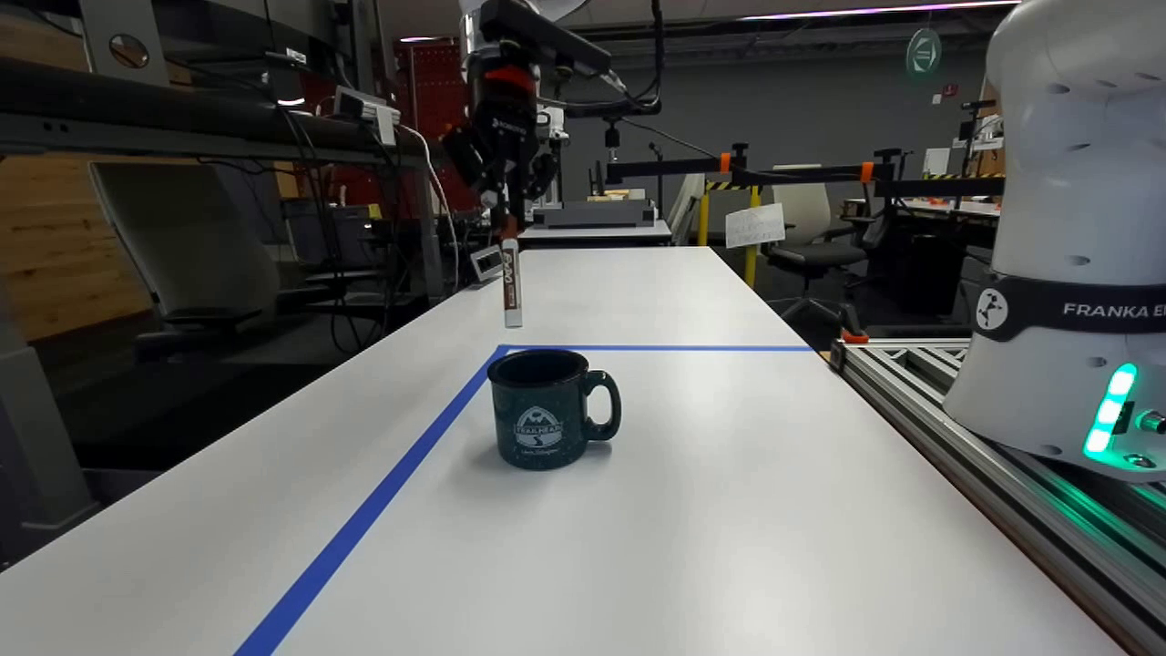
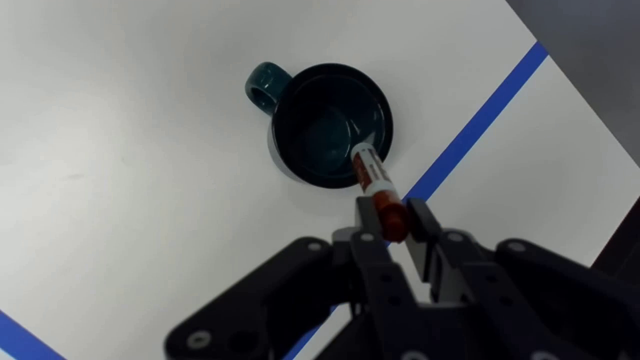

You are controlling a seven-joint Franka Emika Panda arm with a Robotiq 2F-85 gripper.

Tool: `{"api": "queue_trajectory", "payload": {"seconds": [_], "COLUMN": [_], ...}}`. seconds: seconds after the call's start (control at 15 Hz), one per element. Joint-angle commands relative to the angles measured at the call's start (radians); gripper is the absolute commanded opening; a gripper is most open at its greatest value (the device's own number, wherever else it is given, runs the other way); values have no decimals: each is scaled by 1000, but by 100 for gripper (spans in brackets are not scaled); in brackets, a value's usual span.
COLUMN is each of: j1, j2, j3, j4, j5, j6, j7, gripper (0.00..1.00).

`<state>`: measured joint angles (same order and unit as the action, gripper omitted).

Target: Take the red marker out of the green mug.

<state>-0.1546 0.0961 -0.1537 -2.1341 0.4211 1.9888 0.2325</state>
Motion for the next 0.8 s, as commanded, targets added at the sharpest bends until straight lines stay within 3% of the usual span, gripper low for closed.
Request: {"api": "queue_trajectory", "payload": {"seconds": [0.0,0.47,0.6,0.73], "j1": [-27,-87,-100,-104], "j2": [2,109,152,184], "j3": [-31,-85,-91,-93], "j4": [43,108,111,99], "j5": [-42,-127,-158,-182], "j6": [-106,-426,-460,-420], "j7": [39,-60,-116,-149], "gripper": [5,5,5,5]}}
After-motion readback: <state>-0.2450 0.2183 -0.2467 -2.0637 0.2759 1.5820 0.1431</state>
